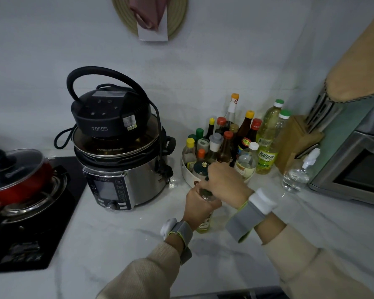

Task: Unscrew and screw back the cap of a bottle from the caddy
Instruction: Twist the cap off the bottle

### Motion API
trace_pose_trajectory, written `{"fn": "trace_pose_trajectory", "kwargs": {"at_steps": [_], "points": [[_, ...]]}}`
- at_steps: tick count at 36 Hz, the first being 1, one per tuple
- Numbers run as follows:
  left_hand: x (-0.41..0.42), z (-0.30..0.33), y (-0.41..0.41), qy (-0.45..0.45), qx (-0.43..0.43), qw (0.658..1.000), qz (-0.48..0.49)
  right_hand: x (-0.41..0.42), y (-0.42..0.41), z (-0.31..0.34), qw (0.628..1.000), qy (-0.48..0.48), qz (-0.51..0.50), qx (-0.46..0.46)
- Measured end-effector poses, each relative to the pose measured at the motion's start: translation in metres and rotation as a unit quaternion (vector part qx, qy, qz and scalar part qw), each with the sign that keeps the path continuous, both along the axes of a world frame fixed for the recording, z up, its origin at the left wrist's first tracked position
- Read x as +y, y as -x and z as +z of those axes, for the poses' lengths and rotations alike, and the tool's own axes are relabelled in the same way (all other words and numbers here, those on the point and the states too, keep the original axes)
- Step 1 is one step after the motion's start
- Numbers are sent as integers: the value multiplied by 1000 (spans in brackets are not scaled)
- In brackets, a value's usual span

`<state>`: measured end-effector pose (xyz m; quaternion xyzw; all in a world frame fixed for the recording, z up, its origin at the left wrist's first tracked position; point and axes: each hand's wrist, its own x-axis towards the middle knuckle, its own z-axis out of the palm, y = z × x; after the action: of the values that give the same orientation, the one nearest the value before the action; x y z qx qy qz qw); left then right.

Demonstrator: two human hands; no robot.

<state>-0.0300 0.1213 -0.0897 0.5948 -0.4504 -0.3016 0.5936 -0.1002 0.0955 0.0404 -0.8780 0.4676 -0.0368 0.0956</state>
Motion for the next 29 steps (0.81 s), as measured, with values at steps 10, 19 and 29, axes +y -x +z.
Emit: {"fn": "trace_pose_trajectory", "kwargs": {"at_steps": [10, 19, 29], "points": [[0, -1, 0, 21, -35, 999, -5, -3, 11, 18, 996, -47, 81, -2], [-11, -11, 0, -142, -53, 988, -27, 13, -2, -19, 990, 135, -16, 29], [4, 10, 5, 24, -51, 998, 6, 4, 1, -30, 985, 133, -23, -111]]}}
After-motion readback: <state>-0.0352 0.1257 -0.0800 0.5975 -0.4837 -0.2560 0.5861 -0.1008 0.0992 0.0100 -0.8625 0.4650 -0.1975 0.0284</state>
